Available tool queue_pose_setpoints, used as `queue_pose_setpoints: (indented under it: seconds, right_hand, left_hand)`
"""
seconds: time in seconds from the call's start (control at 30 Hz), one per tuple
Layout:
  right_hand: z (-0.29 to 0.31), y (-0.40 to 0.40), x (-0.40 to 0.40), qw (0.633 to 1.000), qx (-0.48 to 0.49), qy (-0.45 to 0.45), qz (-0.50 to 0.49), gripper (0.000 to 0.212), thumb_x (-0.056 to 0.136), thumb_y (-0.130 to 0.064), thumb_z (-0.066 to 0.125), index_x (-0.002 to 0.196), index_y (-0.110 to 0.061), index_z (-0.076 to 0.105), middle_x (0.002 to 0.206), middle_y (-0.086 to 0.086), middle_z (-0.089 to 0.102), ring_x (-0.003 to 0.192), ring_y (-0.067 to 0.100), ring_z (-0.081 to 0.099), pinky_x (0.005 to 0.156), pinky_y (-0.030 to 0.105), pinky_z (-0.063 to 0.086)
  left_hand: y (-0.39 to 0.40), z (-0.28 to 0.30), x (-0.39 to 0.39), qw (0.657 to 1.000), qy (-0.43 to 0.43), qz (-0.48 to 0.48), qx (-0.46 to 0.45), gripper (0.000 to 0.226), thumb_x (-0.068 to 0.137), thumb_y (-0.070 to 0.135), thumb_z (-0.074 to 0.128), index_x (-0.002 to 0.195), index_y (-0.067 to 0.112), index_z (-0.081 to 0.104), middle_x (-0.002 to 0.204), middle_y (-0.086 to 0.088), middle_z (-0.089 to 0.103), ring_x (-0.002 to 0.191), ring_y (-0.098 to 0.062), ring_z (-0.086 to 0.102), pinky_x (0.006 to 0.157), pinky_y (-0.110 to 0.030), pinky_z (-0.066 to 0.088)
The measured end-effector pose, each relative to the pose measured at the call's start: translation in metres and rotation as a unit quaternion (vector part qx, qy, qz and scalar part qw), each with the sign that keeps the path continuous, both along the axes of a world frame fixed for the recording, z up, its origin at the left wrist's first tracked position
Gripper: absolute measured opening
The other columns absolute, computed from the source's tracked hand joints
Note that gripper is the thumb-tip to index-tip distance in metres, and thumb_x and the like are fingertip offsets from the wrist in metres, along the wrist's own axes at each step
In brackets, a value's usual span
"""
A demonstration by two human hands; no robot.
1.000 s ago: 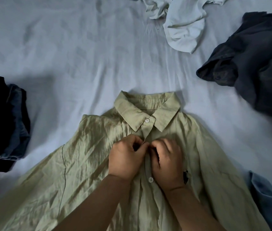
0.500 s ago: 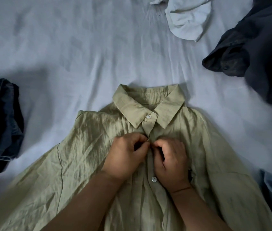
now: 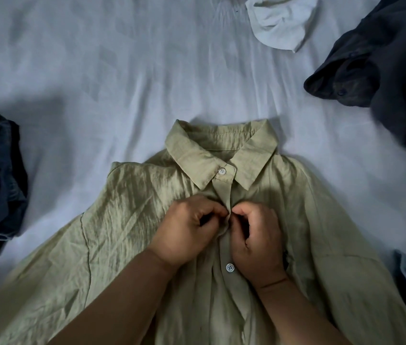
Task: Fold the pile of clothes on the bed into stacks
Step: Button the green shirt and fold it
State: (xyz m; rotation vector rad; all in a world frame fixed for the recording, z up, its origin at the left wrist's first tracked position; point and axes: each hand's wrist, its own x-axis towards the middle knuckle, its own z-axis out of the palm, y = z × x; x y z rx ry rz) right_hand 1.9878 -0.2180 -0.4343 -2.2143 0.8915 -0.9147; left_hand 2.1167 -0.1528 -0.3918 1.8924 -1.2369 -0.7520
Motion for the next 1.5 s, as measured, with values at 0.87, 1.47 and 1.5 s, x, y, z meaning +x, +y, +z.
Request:
queue_pose_setpoints:
  seconds: [0.87, 1.47, 1.5]
  right_hand:
    - [-0.004, 0.000, -0.001, 0.999, -0.021, -0.005, 0.041, 0.011, 0.086, -0.011, 0.047, 0.093, -0.018, 0.054, 0.083, 0.005, 0.064, 0.082, 0.016, 0.051, 0.076, 0.027, 0.040]
    - [-0.006, 0.000, -0.002, 0.999, -0.017, -0.008, 0.040, 0.011, 0.085, -0.011, 0.049, 0.093, -0.019, 0.050, 0.078, 0.008, 0.064, 0.078, 0.017, 0.049, 0.072, 0.029, 0.042]
    - [-0.006, 0.000, -0.002, 0.999, -0.016, -0.006, 0.040, 0.011, 0.085, -0.011, 0.049, 0.092, -0.019, 0.050, 0.077, 0.007, 0.064, 0.078, 0.016, 0.049, 0.072, 0.029, 0.042]
  left_hand:
    - [-0.021, 0.002, 0.028, 0.982, -0.055, -0.162, 0.081, 0.009, 0.067, 0.044, 0.051, 0.067, 0.035, 0.053, 0.069, 0.019, 0.051, 0.068, 0.002, 0.052, 0.063, -0.019, 0.044]
    - [-0.034, 0.013, 0.038, 0.951, -0.058, -0.251, 0.169, 0.014, 0.086, 0.024, 0.059, 0.089, 0.014, 0.068, 0.084, 0.009, 0.057, 0.077, -0.005, 0.053, 0.071, -0.024, 0.045]
    - [-0.033, 0.012, 0.038, 0.951, -0.061, -0.254, 0.165, 0.016, 0.086, 0.026, 0.057, 0.090, 0.014, 0.067, 0.084, 0.010, 0.055, 0.078, -0.004, 0.052, 0.071, -0.021, 0.044]
